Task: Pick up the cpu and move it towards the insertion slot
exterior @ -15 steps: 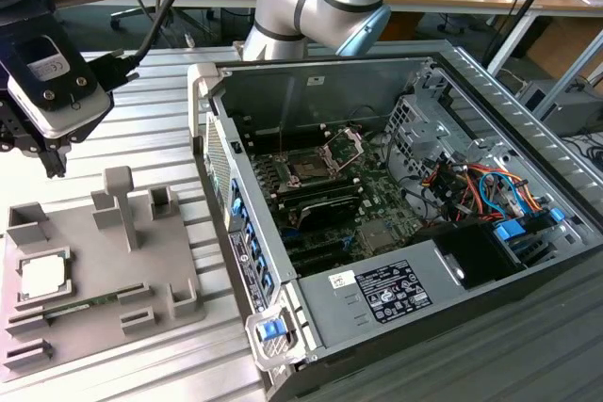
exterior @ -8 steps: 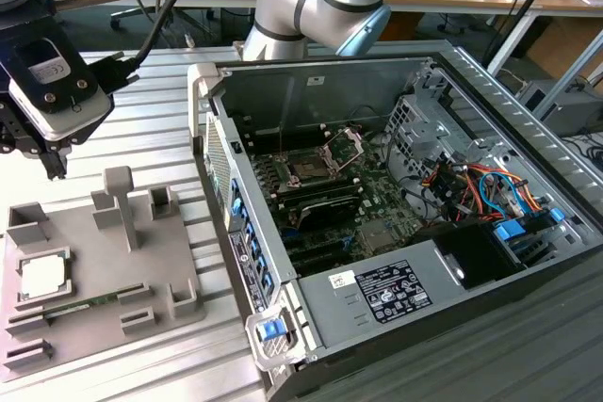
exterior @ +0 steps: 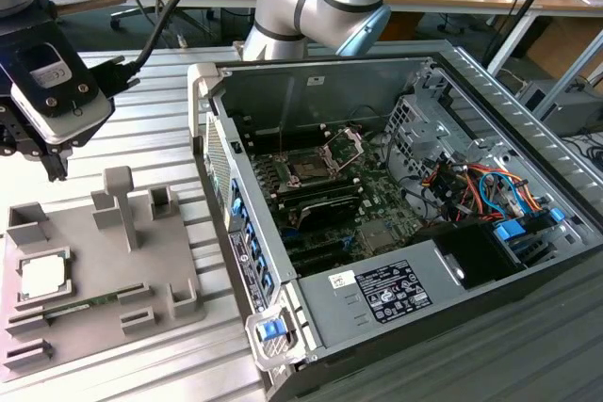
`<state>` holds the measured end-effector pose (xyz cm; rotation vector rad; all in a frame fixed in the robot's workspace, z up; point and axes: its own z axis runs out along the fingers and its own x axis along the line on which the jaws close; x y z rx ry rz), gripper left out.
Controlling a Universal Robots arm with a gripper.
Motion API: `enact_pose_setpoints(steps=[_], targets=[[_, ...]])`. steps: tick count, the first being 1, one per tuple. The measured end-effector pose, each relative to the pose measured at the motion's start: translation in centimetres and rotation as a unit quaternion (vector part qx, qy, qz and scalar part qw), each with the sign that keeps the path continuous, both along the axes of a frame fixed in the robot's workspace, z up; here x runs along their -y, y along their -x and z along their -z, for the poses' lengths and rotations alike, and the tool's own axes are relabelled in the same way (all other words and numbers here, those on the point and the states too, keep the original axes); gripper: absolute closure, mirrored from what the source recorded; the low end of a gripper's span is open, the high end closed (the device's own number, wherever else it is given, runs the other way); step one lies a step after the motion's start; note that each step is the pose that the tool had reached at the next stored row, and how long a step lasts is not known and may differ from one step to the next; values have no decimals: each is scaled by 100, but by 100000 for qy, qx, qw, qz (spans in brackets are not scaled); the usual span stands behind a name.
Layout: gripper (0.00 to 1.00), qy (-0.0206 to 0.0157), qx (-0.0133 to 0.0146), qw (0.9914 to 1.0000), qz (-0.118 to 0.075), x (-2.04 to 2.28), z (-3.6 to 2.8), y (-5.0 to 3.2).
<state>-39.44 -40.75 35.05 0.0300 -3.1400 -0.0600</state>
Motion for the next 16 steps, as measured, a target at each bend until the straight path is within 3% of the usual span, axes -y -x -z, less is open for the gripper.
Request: enact_pose_setpoints(steps=[16], targets=[[89, 2, -1, 100000, 0, 0, 42, 0]])
